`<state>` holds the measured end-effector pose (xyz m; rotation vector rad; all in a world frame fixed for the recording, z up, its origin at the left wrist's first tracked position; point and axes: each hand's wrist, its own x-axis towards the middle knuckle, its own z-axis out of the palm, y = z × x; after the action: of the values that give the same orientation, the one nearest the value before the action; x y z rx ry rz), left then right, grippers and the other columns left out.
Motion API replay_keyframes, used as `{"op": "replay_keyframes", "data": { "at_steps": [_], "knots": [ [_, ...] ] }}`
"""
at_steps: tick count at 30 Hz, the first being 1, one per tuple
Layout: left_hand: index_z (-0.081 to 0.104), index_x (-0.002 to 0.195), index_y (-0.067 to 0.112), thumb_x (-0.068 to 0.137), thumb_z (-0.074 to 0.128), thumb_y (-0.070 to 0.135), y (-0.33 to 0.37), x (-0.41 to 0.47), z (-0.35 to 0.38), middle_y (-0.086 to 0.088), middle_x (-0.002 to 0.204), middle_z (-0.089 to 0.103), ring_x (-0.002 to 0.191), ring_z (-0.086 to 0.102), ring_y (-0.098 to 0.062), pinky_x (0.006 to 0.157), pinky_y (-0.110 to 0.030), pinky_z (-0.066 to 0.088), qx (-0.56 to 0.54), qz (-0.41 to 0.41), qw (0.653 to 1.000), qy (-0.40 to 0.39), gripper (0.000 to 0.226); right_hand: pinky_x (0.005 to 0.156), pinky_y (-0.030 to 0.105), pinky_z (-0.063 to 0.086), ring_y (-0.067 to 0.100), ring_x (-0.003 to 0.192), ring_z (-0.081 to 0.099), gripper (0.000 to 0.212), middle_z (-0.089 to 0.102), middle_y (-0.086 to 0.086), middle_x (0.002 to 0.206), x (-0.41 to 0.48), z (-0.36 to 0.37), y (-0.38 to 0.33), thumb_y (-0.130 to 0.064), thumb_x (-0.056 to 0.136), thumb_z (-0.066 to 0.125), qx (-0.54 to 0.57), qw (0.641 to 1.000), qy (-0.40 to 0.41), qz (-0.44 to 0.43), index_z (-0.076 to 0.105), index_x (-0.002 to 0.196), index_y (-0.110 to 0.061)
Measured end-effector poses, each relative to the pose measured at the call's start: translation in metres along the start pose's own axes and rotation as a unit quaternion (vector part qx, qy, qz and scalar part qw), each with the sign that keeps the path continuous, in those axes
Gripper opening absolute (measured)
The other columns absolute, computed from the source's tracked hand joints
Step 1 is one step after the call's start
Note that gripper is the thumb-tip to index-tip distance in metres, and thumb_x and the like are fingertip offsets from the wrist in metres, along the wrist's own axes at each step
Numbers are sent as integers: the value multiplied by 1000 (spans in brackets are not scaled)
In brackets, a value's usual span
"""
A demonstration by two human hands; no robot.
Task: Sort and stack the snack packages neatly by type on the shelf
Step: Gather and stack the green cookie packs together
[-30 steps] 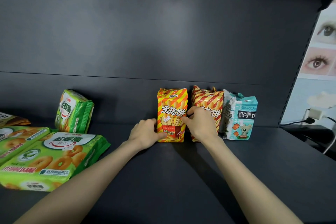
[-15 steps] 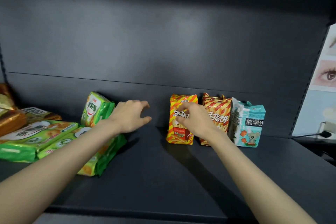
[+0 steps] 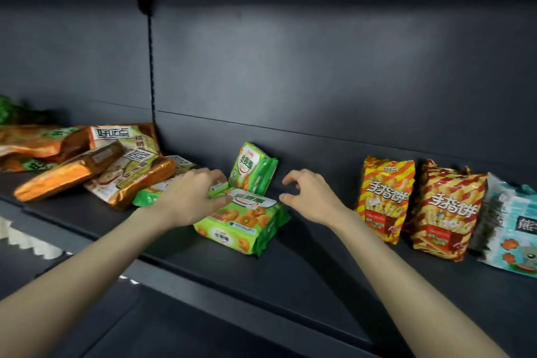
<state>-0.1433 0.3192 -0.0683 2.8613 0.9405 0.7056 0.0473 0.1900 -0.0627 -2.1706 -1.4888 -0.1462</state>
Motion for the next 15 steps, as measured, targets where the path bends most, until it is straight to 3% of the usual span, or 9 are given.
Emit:
{"op": "replay_keyframes", "data": {
  "at_steps": [4,8,12,15],
  "knots": [
    [53,126,19,85,54,56,-30,-5,3,-3,123,60,111,56,-21,90,-35,48,-29,-14,999,-12,55,95,40,45,22,117,49,36,53,4,121,8,16,-16,-33,88,62,18,1000,-11,12,57,120,-16],
    [50,130,19,83,50,64,-52,-3,12,-2,126,58,114,54,-19,89,-32,45,-40,-2,998,-47,65,92,31,41,21,125,46,60,49,5,135,15,27,-29,-50,83,64,65,993,-69,71,48,131,-17],
    [50,131,21,81,43,71,-69,3,23,-2,135,51,125,46,-21,102,-39,40,-9,32,994,-106,71,98,33,38,23,134,40,98,35,7,151,20,41,-34,-63,75,64,112,967,-122,192,22,148,-13],
    [50,133,22,81,39,72,-78,11,28,-2,140,43,133,35,-23,110,-44,30,-2,69,988,-135,72,94,35,44,21,126,48,105,45,4,144,20,53,-33,-62,71,69,144,943,-132,270,20,147,-9]
  ]
}}
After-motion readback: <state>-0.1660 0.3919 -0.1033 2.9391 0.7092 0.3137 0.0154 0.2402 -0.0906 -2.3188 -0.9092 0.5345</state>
